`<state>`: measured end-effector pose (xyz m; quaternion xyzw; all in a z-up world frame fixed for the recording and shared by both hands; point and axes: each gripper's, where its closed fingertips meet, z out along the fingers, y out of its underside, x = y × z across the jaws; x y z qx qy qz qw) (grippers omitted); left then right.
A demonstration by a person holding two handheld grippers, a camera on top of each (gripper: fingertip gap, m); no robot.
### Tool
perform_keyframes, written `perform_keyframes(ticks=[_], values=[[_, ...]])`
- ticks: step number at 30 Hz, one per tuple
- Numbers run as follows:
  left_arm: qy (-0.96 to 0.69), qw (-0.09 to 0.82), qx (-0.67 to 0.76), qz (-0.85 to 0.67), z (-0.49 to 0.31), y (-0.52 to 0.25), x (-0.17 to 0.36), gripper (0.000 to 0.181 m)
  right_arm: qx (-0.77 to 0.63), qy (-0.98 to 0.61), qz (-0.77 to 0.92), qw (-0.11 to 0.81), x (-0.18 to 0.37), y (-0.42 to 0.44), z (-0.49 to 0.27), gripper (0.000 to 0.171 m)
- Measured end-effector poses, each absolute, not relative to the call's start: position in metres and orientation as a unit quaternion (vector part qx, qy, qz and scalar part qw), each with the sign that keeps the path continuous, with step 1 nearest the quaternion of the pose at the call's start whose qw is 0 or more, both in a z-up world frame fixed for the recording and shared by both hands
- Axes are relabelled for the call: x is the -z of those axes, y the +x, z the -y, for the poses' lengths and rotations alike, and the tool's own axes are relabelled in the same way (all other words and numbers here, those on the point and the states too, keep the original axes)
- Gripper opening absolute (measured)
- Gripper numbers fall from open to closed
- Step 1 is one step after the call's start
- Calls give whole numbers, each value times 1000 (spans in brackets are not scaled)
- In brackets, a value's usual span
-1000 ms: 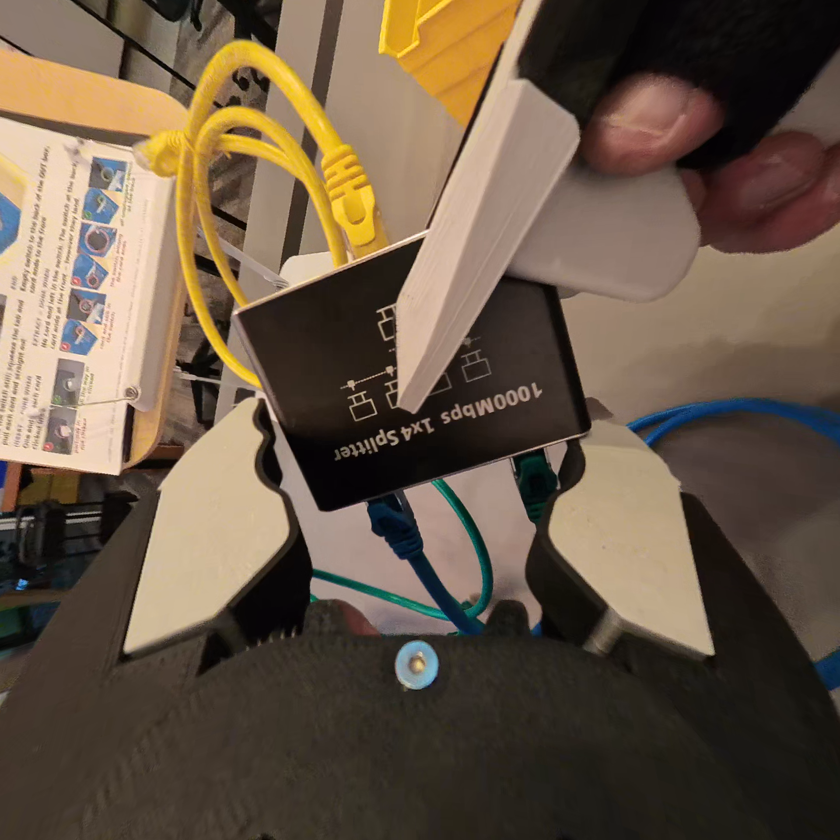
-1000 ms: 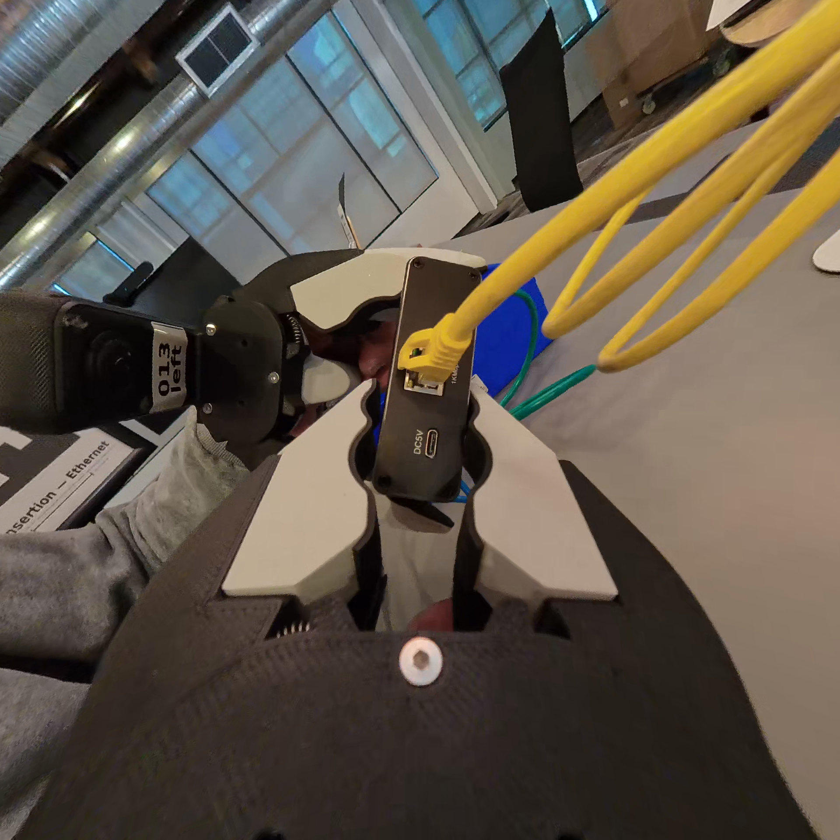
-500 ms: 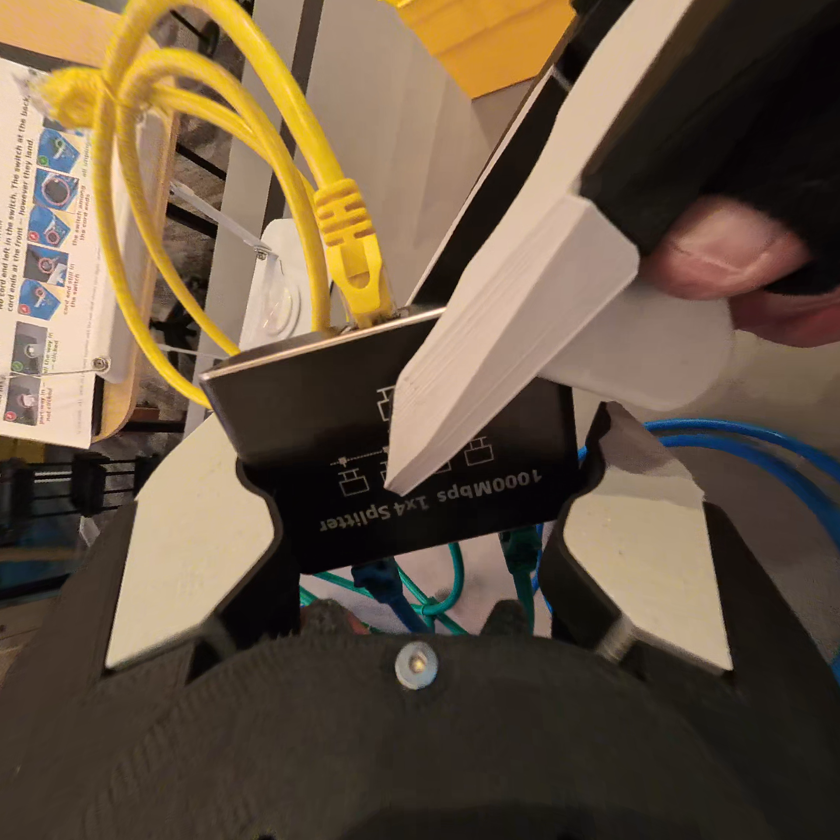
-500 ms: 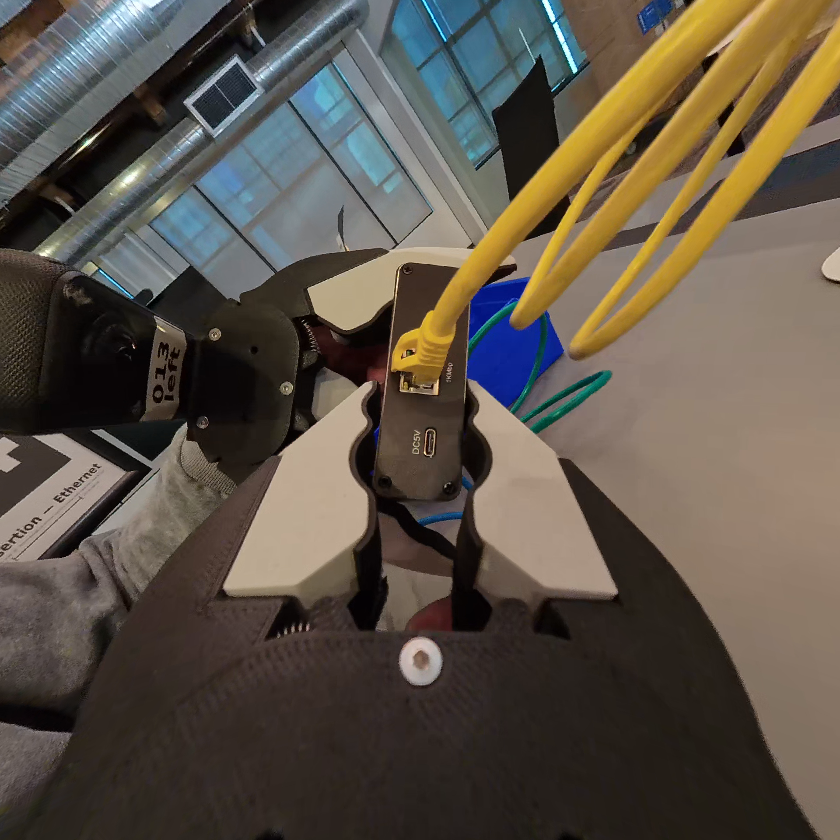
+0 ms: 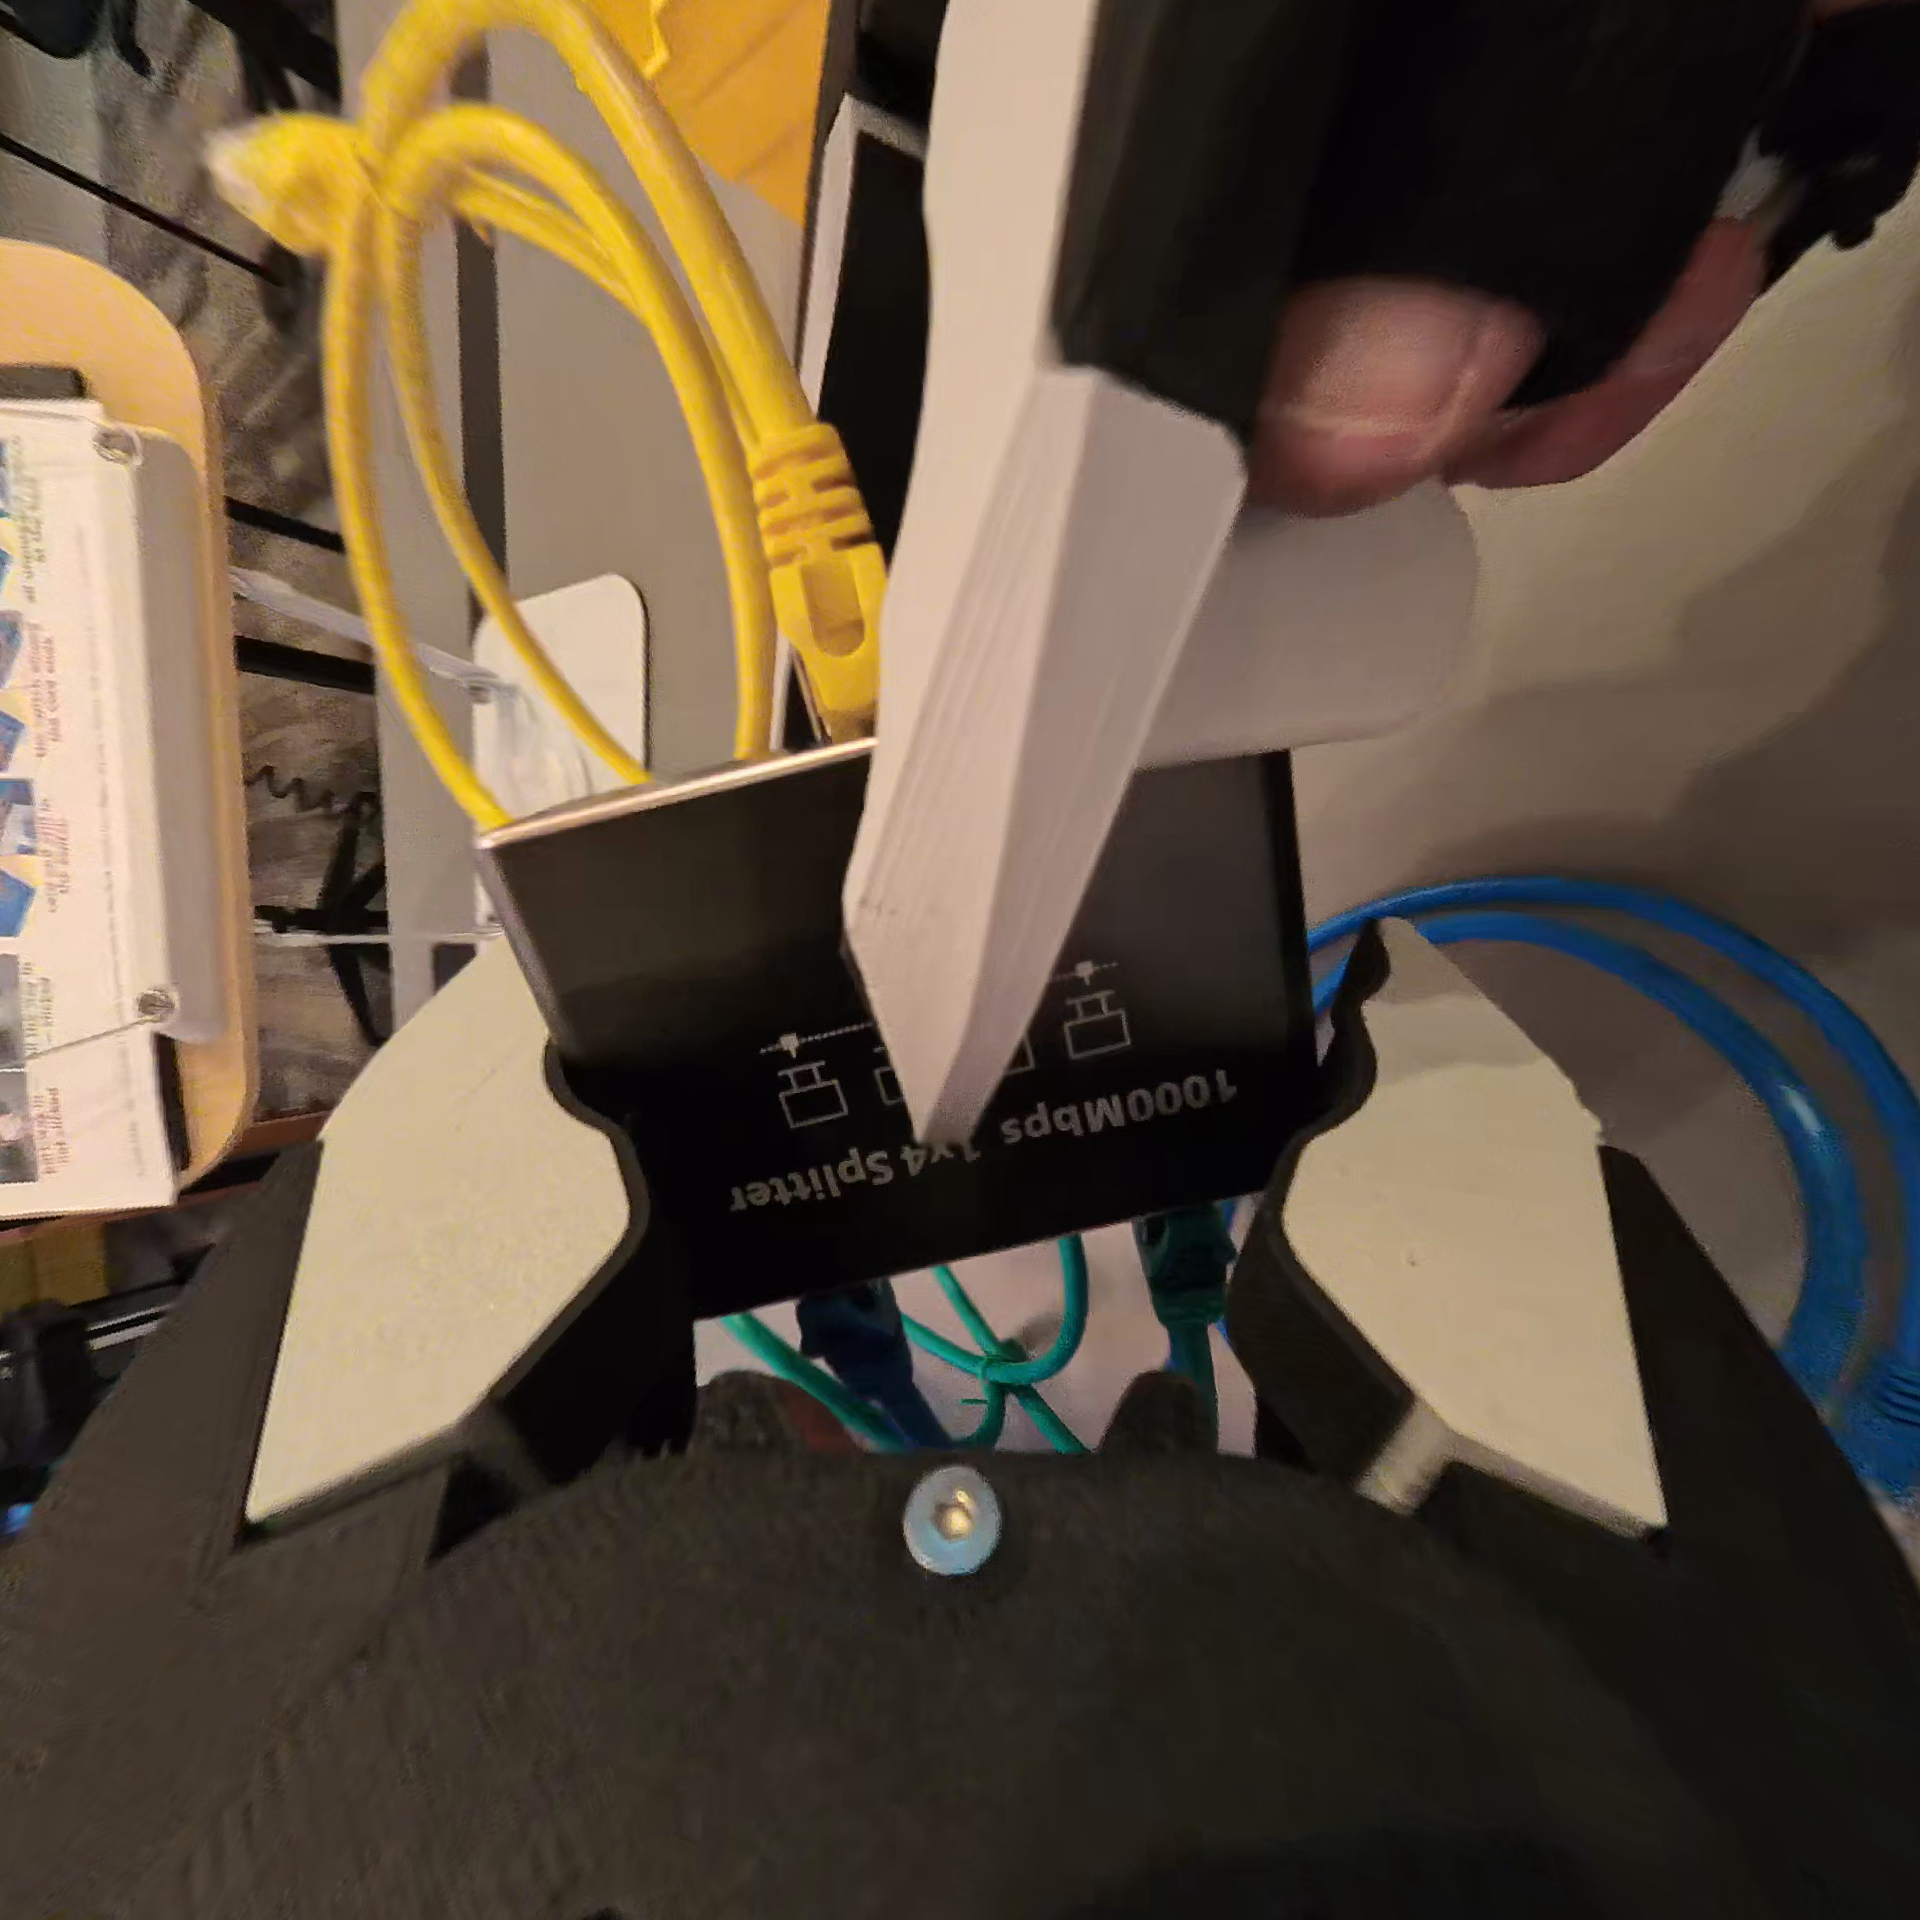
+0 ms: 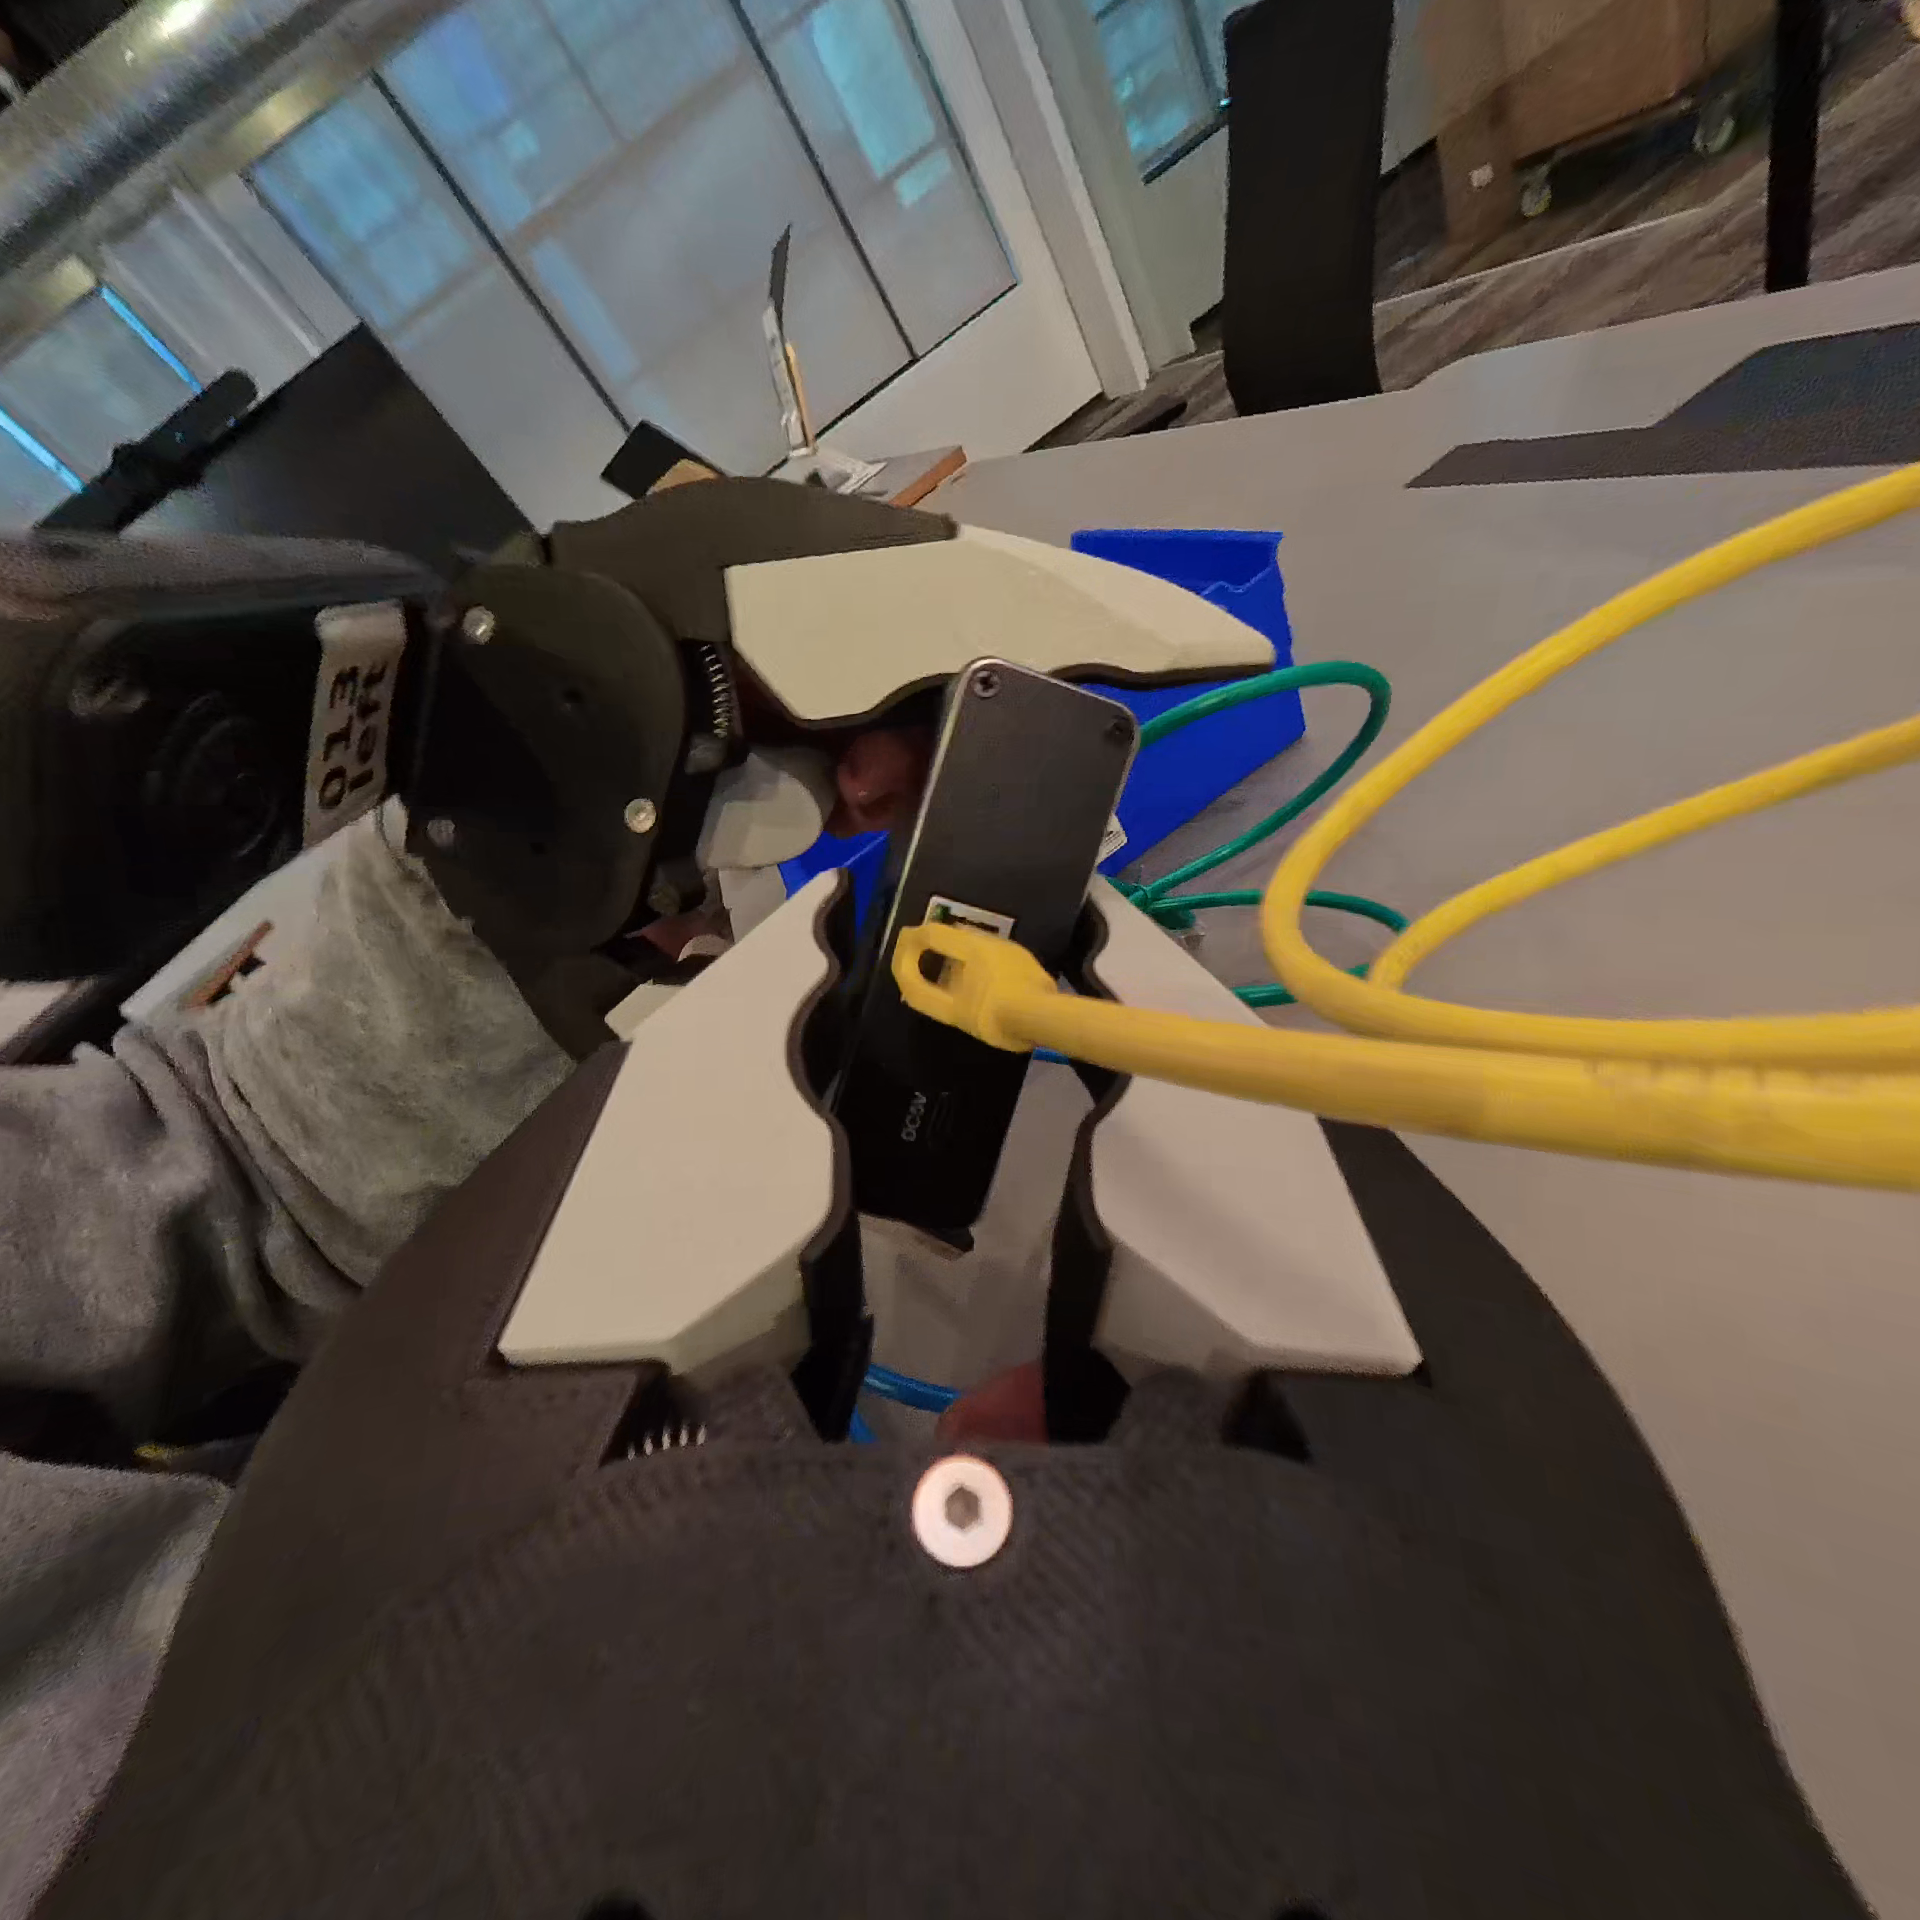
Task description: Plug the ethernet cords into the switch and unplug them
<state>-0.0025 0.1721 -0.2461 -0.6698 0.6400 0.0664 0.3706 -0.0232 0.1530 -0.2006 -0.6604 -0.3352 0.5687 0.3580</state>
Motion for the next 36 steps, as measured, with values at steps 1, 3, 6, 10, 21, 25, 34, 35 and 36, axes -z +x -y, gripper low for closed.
perform_keyframes(ticks=[1, 3, 6, 10, 21, 25, 34, 35, 36], values=[[-663, 379, -77, -641, -174, -1, 244, 135, -578, -663, 317, 355, 199, -22, -156, 32], [-671, 379, -86, -632, -177, -1, 243, 135, -592, -662, 292, 355, 196, -21, -159, 31], [-675, 384, -98, -622, -181, 0, 241, 135, -591, -666, 268, 367, 195, -20, -162, 30], [-673, 413, -139, -598, -190, 7, 231, 146, -605, -670, 221, 368, 195, -19, -166, 29], [-668, 425, -185, -582, -200, 10, 232, 129, -610, -667, 186, 386, 193, -11, -175, 29], [-656, 433, -182, -591, -198, 10, 229, 128, -613, -662, 185, 389, 191, -12, -174, 29], [-674, 427, -132, -589, -195, 10, 234, 147, -600, -659, 200, 407, 187, -16, -167, 29], [-676, 422, -125, -592, -193, 10, 235, 145, -600, -658, 204, 407, 187, -18, -165, 29], [-673, 426, -123, -592, -193, 11, 235, 143, -600, -658, 201, 408, 186, -17, -165, 29]])
